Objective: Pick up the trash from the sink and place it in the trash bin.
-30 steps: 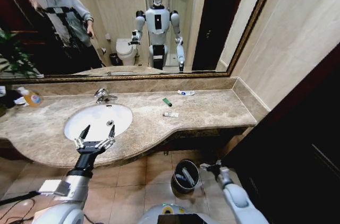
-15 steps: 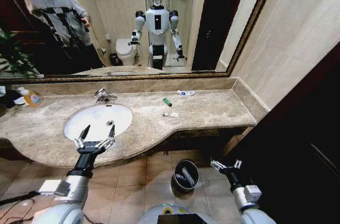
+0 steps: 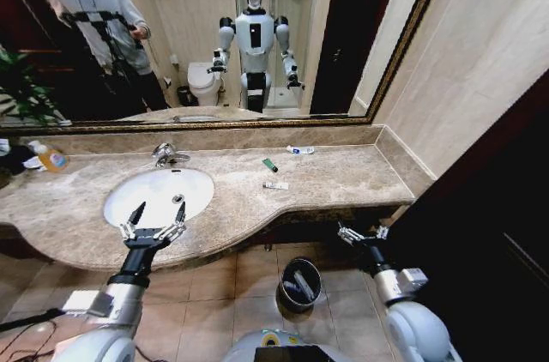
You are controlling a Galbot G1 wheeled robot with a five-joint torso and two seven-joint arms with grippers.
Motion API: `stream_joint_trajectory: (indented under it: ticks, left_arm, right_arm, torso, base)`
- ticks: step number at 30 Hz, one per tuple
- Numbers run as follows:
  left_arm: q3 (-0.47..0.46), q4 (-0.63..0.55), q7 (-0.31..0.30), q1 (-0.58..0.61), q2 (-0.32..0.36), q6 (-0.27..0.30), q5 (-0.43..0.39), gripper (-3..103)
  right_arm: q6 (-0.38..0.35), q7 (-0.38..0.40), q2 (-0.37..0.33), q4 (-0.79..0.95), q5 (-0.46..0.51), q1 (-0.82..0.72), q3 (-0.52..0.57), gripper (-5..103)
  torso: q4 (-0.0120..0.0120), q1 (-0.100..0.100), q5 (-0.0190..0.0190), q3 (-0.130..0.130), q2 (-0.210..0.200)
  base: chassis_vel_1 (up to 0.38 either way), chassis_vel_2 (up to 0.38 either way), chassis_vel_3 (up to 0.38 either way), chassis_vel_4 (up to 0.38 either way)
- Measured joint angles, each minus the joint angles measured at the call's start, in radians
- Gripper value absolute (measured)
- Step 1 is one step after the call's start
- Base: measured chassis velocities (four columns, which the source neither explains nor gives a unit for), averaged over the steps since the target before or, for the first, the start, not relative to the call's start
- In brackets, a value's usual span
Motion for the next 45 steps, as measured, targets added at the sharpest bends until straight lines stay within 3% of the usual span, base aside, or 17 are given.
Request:
stream_joint_trajectory:
  ticks: [9, 16, 29, 45]
  left_arm:
    - [0.000, 0.000, 0.000, 0.000, 0.000, 0.000, 0.000, 100]
    - [0.000, 0.000, 0.000, 0.000, 0.000, 0.000, 0.000, 100]
    - [0.000, 0.000, 0.000, 0.000, 0.000, 0.000, 0.000, 100]
    - [0.000, 0.000, 0.000, 0.000, 0.000, 0.000, 0.000, 100]
  right_arm:
    - [-0.042, -0.061, -0.104, -0.150, -0.016, 0.192, -0.092, 100]
    - [-0.033, -0.092, -0.159, -0.367, -0.042, 0.455, -0.285, 100]
    - [-0.040, -0.126, -0.131, -0.590, -0.031, 0.723, -0.514, 100]
    - [-0.044, -0.123, -0.068, -0.757, -0.040, 0.888, -0.599, 100]
  torso:
    - [0.0002, 0.000, 0.0002, 0.000, 0.000]
    - [0.0001, 0.000, 0.0002, 0.000, 0.000]
    - [0.0002, 0.000, 0.0001, 0.000, 0.000]
    - [0.0002, 0.000, 0.0000, 0.000, 0.000]
  base:
    - [0.000, 0.000, 0.000, 0.000]
    - [0.000, 0.000, 0.000, 0.000]
    - [0.000, 0.000, 0.000, 0.000]
    - [0.000, 0.000, 0.000, 0.000]
